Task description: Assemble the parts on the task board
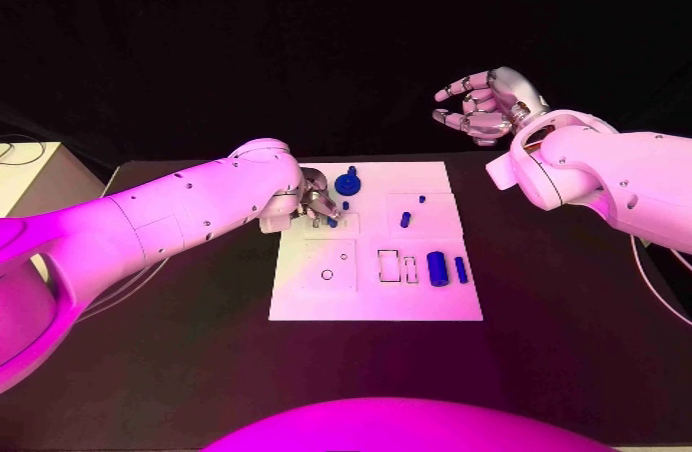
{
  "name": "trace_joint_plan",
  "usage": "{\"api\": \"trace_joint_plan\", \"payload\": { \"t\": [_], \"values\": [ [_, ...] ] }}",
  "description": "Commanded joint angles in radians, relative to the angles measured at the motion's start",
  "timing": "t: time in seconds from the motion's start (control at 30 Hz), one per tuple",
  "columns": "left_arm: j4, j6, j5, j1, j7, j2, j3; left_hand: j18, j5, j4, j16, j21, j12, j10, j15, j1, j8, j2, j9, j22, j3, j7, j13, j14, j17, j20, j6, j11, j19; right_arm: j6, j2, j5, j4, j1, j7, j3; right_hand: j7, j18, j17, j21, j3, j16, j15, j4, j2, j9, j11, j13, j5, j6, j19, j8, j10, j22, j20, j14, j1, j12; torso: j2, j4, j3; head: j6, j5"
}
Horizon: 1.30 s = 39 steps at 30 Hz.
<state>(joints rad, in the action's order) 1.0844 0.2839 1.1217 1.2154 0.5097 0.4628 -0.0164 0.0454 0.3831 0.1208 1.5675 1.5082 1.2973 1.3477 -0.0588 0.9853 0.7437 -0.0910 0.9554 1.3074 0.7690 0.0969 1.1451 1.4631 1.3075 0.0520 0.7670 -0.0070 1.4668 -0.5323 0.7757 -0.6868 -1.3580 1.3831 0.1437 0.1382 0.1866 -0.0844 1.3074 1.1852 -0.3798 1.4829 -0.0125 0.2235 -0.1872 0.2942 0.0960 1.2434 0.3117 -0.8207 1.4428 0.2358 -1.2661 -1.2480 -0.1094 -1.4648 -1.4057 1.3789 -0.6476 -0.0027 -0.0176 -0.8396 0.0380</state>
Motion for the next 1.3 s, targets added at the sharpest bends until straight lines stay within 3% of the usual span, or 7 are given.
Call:
{"api": "trace_joint_plan", "payload": {
  "t": [0.03,1.3],
  "values": [
    [0.006,-0.024,-0.006,-0.002,-0.005,0.005,-0.001,-0.017,0.007,-0.169,0.003,0.006,0.002,0.005,-0.007,0.0,0.004,0.008,0.002,0.136,0.163,-0.026,0.002,0.108,0.263,-0.009,0.021,0.0,0.043,0.014,0.0,-0.01,-0.001,0.0,0.005,0.0,-0.003,-0.005,0.105,-0.005,-0.004,-0.005,0.001,-0.001,-0.008,-0.002,0.0,-0.001,0.003,0.007,-0.008,0.005,0.007,0.001,0.001,-0.066,0.002,-0.005,0.0,-0.0001,-0.0001,0.0,0.0],
    [0.001,-0.011,-0.013,-0.002,-0.004,-0.001,-0.002,-0.018,0.011,-0.172,0.003,0.007,0.003,0.008,-0.008,0.0,0.005,0.007,0.004,0.138,0.165,-0.027,0.003,0.108,0.263,-0.01,0.024,-0.001,0.044,0.018,-0.005,-0.01,0.003,-0.002,0.005,0.0,-0.002,-0.005,0.105,-0.006,-0.012,-0.005,0.001,-0.003,-0.01,-0.002,0.0,0.001,0.003,0.011,-0.008,0.007,0.004,0.001,0.001,-0.066,0.007,-0.004,0.001,0.0003,-0.0002,-0.005,0.004]
  ]
}}
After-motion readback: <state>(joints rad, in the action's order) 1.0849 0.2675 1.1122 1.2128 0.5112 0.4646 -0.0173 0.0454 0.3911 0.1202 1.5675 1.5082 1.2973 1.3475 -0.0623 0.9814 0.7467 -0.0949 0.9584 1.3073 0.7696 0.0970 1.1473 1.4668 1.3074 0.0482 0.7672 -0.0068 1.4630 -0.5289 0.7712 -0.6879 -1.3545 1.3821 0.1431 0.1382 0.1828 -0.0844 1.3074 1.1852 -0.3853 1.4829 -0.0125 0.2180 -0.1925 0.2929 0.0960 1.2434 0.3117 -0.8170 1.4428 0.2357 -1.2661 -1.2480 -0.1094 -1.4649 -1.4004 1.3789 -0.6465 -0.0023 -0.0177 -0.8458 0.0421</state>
